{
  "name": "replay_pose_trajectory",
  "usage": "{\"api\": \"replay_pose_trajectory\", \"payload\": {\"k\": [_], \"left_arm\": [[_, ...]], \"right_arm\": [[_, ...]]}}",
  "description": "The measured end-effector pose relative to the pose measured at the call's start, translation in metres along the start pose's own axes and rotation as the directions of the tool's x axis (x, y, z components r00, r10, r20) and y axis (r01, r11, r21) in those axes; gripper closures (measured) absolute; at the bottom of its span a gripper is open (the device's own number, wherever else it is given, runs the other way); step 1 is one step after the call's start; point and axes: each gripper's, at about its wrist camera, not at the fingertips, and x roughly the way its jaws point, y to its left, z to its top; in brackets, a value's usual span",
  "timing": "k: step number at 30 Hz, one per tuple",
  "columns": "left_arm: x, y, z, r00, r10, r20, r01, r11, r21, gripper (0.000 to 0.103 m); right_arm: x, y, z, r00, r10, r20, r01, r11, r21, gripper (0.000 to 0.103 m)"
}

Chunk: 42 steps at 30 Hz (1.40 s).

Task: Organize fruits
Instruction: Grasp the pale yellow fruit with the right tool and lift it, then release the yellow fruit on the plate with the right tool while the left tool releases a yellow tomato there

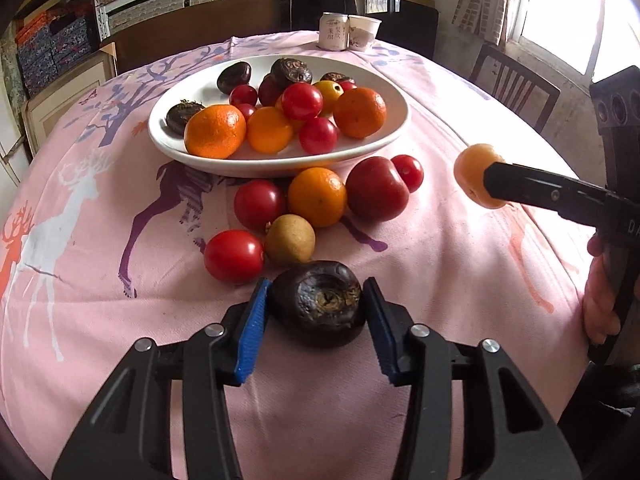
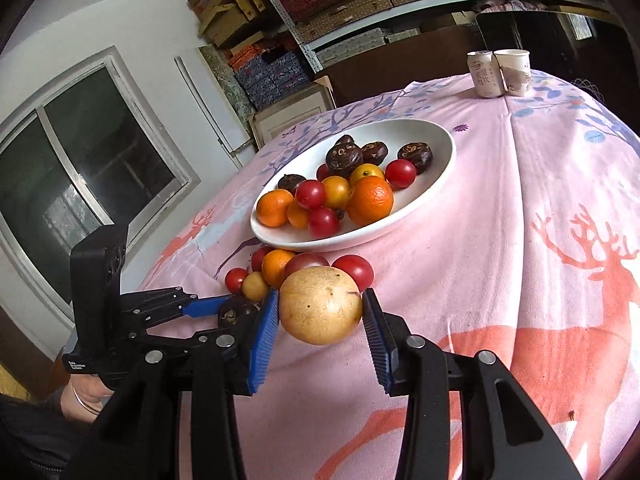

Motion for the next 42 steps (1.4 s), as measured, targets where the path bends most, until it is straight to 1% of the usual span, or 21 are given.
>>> {"api": "replay_pose_trajectory", "payload": {"k": [3, 6, 11, 14, 17, 18, 21, 23, 24, 26, 27, 28, 30, 31, 33, 36, 40, 42], "left_arm": [[-0.009, -0.003, 0.000, 1.000, -0.016, 0.022, 0.016, 1.000, -0.002, 0.057], [-0.024, -0.002, 0.001, 0.998, -0.015, 0.068, 0.016, 1.000, -0.020, 0.057], [-0.042, 0.014, 0.018, 0.989, -0.009, 0.145, 0.019, 0.997, -0.073, 0.057], [-0.045, 0.022, 0.041, 0.985, 0.002, 0.170, 0.011, 0.997, -0.075, 0.057], [-0.039, 0.030, 0.072, 0.981, 0.029, 0.192, -0.019, 0.998, -0.056, 0.057], [-0.035, 0.033, 0.083, 0.980, 0.037, 0.193, -0.026, 0.998, -0.057, 0.057], [-0.017, 0.046, 0.113, 0.982, 0.029, 0.188, -0.015, 0.997, -0.079, 0.057], [-0.004, 0.054, 0.128, 0.981, 0.045, 0.187, -0.027, 0.995, -0.096, 0.057], [0.002, 0.058, 0.135, 0.982, 0.040, 0.182, -0.021, 0.994, -0.105, 0.057], [0.013, 0.064, 0.144, 0.983, 0.048, 0.179, -0.026, 0.992, -0.125, 0.050], [0.018, 0.067, 0.148, 0.984, 0.048, 0.172, -0.024, 0.990, -0.140, 0.040], [0.020, 0.072, 0.149, 0.985, 0.033, 0.168, -0.006, 0.987, -0.161, 0.038], [0.018, 0.075, 0.147, 0.985, 0.015, 0.172, 0.017, 0.983, -0.181, 0.037], [0.013, 0.074, 0.142, 0.984, 0.021, 0.178, 0.011, 0.985, -0.174, 0.035], [0.003, 0.070, 0.131, 0.981, 0.038, 0.191, -0.009, 0.988, -0.153, 0.031], [-0.012, 0.061, 0.103, 0.982, 0.033, 0.184, -0.014, 0.995, -0.102, 0.029], [-0.018, 0.045, 0.054, 0.992, 0.034, 0.123, -0.034, 0.999, -0.009, 0.028], [-0.015, 0.041, 0.035, 0.996, 0.037, 0.087, -0.039, 0.999, 0.020, 0.028]], "right_arm": [[-0.001, 0.003, -0.001, 1.000, 0.008, -0.002, -0.008, 1.000, -0.024, 0.061], [-0.006, -0.001, 0.000, 1.000, 0.026, 0.006, -0.026, 1.000, -0.011, 0.061], [-0.007, -0.006, 0.008, 0.999, 0.038, 0.009, -0.038, 0.999, 0.017, 0.061], [-0.006, -0.006, 0.031, 1.000, -0.001, 0.029, 0.001, 1.000, 0.013, 0.061], [0.000, -0.007, 0.065, 0.998, -0.022, 0.051, 0.021, 1.000, 0.011, 0.061], [0.004, -0.007, 0.077, 0.997, -0.043, 0.059, 0.043, 0.999, 0.004, 0.061], [0.022, -0.011, 0.105, 0.994, -0.085, 0.063, 0.085, 0.996, 0.004, 0.061], [0.037, -0.016, 0.118, 0.990, -0.126, 0.060, 0.126, 0.992, 0.003, 0.061], [0.045, -0.019, 0.123, 0.989, -0.139, 0.056, 0.139, 0.990, 0.008, 0.061], [0.058, -0.024, 0.131, 0.985, -0.165, 0.051, 0.165, 0.986, 0.014, 0.060], [0.063, -0.027, 0.134, 0.985, -0.164, 0.048, 0.163, 0.986, 0.017, 0.059], [0.066, -0.029, 0.135, 0.985, -0.166, 0.045, 0.165, 0.986, 0.021, 0.059], [0.063, -0.029, 0.134, 0.987, -0.149, 0.064, 0.148, 0.989, 0.030, 0.044], [0.058, -0.026, 0.131, 0.987, -0.140, 0.082, 0.139, 0.990, 0.023, 0.042], [0.051, -0.021, 0.124, 0.986, -0.147, 0.082, 0.148, 0.989, 0.004, 0.042], [0.037, -0.017, 0.105, 0.991, -0.111, 0.075, 0.111, 0.994, 0.005, 0.042], [0.024, -0.013, 0.065, 0.996, -0.081, 0.041, 0.081, 0.997, 0.006, 0.042], [0.021, -0.011, 0.048, 0.997, -0.070, 0.028, 0.070, 0.998, 0.000, 0.042]]}}
